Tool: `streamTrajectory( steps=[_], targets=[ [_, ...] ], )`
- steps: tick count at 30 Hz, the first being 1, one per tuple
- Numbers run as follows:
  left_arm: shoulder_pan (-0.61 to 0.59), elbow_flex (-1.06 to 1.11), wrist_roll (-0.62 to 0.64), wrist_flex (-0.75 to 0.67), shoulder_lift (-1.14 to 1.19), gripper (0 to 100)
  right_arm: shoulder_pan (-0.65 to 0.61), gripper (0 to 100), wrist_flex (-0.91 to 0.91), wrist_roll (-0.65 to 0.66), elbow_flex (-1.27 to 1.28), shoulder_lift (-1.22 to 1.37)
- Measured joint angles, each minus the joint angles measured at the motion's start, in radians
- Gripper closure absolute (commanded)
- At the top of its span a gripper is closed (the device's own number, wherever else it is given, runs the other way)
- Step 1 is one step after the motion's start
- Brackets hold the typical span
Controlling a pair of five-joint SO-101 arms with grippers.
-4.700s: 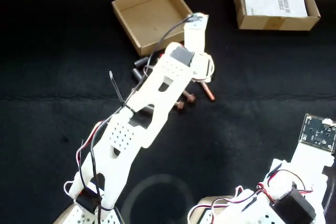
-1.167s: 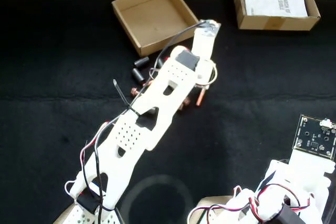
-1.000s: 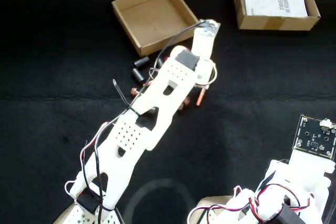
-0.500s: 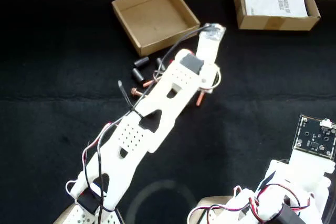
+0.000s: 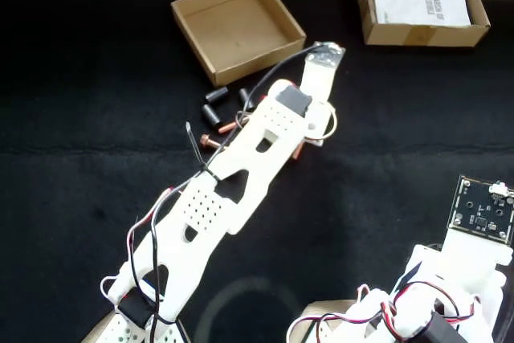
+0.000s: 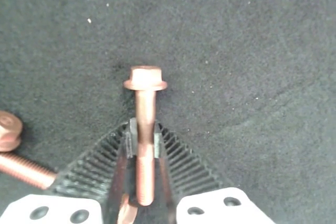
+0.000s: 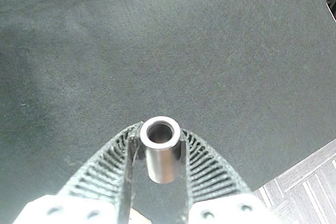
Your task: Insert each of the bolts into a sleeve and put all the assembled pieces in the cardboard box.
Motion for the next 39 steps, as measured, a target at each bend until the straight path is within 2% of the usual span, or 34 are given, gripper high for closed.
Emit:
streamTrajectory(
  steps=[11,22,24,27,32,36,39],
  targets=[
    [0.000,-0.018,-0.006,0.003,0.000,99,0.000,99.1,0.000,0.000,0.000,0.000],
    [-0.002,-0.130,-0.054,0.138,-0.061,99,-0.003,99.1,0.000,-0.002,0.000,0.000],
    [-0.002,-0.146,-0.077,0.166,-0.100,99,-0.018,99.1,0.000,-0.037,0.000,0.000],
    [-0.002,-0.169,-0.126,0.210,-0.160,99,-0.109,99.1,0.000,-0.114,0.000,0.000],
    [-0.023,-0.190,-0.163,0.305,-0.272,99,-0.344,99.1,-0.009,-0.276,0.003,-0.002],
    [-0.078,-0.190,-0.164,0.384,-0.356,99,-0.534,98.9,-0.123,-0.305,0.097,-0.002],
    [-0.118,-0.190,-0.164,0.420,-0.400,99,-0.632,98.6,-0.253,-0.307,0.206,-0.002]
  ],
)
